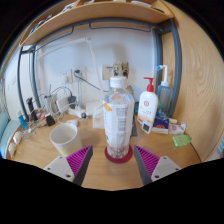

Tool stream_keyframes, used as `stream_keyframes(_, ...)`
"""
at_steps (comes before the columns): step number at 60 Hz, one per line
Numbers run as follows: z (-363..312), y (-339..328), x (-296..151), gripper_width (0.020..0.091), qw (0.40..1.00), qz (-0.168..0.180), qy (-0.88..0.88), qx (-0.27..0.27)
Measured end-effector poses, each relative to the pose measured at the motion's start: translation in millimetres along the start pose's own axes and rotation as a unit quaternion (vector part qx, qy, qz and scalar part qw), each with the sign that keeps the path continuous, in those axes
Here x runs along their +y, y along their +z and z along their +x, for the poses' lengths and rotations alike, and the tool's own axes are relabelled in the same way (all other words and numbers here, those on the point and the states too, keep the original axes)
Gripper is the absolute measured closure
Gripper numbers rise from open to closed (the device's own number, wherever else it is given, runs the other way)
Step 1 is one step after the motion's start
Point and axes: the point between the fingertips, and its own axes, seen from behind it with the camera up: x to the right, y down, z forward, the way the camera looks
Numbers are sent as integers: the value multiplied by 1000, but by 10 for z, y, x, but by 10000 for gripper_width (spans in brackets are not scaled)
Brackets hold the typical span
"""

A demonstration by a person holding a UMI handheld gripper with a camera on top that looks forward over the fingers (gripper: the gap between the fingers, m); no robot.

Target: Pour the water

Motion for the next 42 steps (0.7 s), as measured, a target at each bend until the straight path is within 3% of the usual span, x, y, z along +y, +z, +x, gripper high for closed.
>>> stream_keyframes(8, -42, -493, 62, 272, 999, -50, -2, -17)
stream_keyframes(18, -43, -957, -74, 277, 998, -65, -7, -20)
stream_keyframes(35, -51, -1218, -397, 294, 997, -63, -20, -27)
stream_keyframes(42, -28, -1244, -577, 303, 999, -44, -16, -21)
